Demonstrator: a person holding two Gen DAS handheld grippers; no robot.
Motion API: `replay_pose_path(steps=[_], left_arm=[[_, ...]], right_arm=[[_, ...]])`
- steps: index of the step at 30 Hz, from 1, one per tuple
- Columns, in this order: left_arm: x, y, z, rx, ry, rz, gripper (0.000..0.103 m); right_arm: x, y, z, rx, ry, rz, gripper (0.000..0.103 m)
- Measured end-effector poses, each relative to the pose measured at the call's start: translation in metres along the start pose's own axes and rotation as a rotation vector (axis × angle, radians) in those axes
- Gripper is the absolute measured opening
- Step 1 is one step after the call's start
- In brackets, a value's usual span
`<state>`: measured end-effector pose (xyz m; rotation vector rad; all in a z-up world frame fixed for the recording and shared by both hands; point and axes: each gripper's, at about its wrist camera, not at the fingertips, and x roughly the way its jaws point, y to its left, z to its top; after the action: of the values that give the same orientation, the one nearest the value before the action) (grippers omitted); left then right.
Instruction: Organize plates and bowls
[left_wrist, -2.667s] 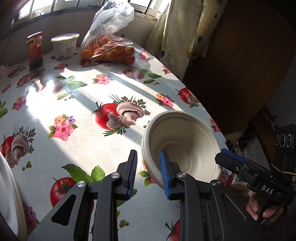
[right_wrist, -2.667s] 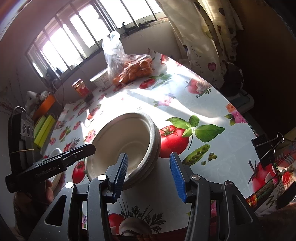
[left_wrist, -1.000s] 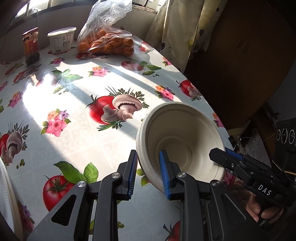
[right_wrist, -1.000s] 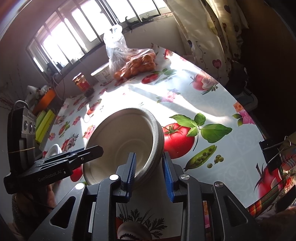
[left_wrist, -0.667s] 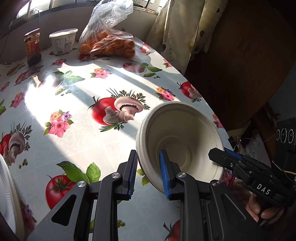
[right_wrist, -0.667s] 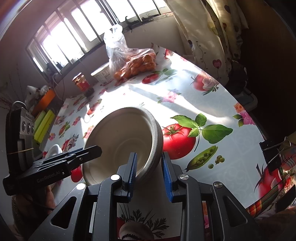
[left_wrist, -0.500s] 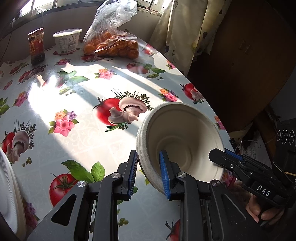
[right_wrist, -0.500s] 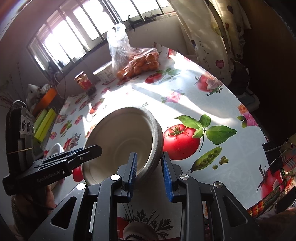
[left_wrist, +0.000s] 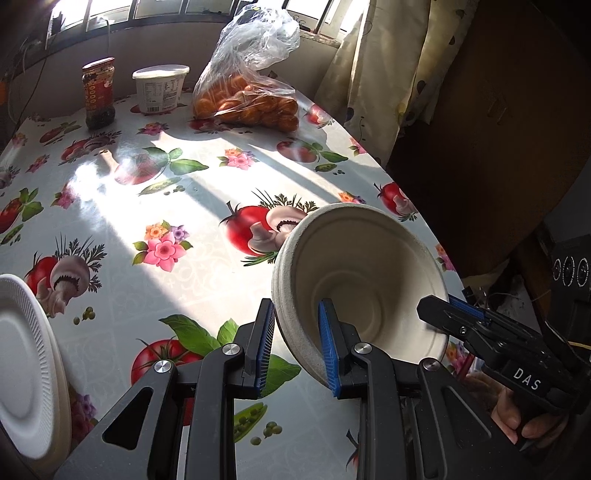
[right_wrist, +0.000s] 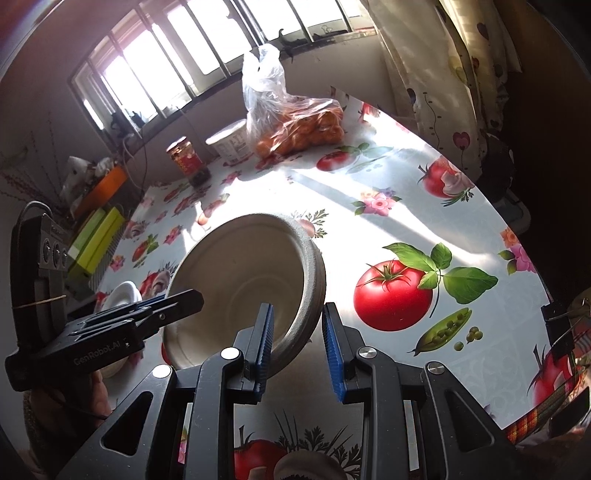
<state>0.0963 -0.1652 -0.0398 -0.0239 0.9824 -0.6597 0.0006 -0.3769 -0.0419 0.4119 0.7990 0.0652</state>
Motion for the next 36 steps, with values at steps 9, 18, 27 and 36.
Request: replay_pose_path(steps=[9, 18, 27, 36], left_arm=[[-0.015, 0.015, -0.003, -0.029, -0.029, 0.026, 0.025], [-0.027, 0.031, -0.008, -0.062, -0.047, 0.049, 0.025], [-0.039, 0.047, -0.013, -0.094, -0.064, 0.076, 0.025], [-0.052, 0.065, -0.018, -0.125, -0.080, 0.111, 0.025]], right_arm=[[0.009, 0.021, 0.007, -0.037, 0.012, 0.021, 0.026], [0.017, 0.040, 0.010, -0.072, 0.028, 0.043, 0.026], [0.028, 0.059, 0.011, -0.104, 0.051, 0.068, 0.026], [0.039, 0.080, 0.012, -0.145, 0.069, 0.098, 0.026]])
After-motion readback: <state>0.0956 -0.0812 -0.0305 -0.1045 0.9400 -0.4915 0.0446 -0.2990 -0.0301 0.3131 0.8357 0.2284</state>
